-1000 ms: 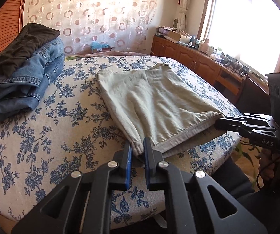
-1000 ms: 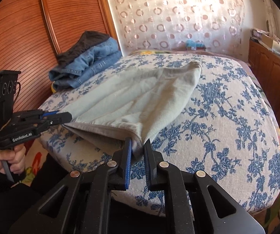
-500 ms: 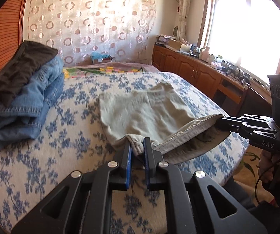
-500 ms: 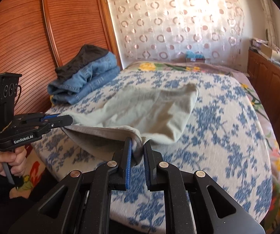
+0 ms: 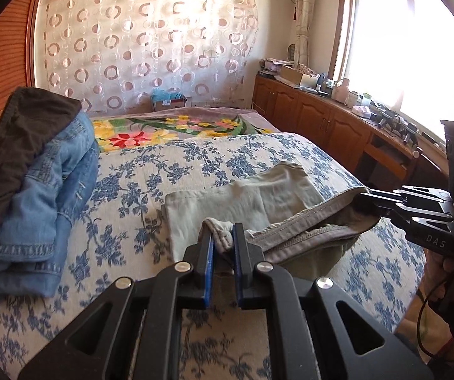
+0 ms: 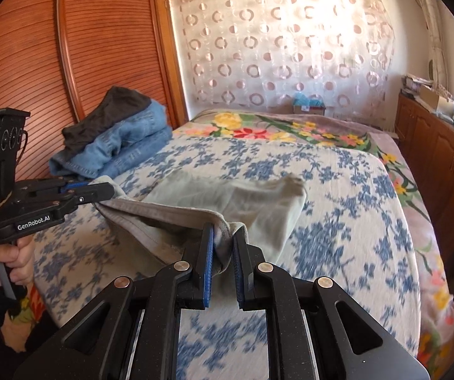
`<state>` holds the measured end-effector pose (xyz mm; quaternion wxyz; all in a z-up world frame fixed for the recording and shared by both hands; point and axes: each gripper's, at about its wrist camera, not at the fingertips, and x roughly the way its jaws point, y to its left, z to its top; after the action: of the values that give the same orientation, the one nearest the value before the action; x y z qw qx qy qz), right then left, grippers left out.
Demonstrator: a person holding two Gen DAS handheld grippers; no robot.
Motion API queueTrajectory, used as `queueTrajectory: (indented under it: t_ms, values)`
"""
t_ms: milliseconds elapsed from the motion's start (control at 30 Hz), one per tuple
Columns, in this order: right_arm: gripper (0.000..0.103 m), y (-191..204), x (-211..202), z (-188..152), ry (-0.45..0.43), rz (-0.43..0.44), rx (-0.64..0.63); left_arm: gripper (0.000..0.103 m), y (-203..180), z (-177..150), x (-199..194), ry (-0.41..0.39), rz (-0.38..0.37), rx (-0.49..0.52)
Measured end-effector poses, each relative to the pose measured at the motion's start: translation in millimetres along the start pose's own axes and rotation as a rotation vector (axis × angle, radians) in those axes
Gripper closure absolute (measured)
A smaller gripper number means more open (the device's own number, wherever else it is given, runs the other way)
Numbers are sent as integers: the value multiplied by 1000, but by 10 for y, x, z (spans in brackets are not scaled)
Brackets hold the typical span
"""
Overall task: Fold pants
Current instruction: 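Lift the held edge and fold it over the shorts with the left gripper, release, then move both grippers to the edge of the folded shorts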
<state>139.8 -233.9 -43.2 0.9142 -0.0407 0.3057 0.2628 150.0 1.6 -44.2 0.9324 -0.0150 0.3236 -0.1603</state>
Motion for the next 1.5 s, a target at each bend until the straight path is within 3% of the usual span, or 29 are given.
queueTrajectory:
  t_ms: [333,600,967,1067,1133,1167,1333,1500]
  values:
    - [94,-72,293,225,32,-34,-39,96,125,197,351,37,55,11]
    - [94,-224,609,330,82,-44,9,95,200,333,631,89,79,8]
    - [94,-331,818,445,93,-70,26,93,214,408,799,96,103,28]
    - [91,-360,838,449,93,-79,38,85,227,409,785,96,92,28]
    - [90,-379,801,431,88,-66,52,67,238,393,761,94,87,26]
    - [89,-382,778,423,85,-63,56,64,246,378,738,88,81,26]
    - [68,-381,637,391,62,-64,55,56,301,305,645,79,57,-3]
    - [68,-330,571,303,69,-52,29,49,318,201,569,75,31,-14]
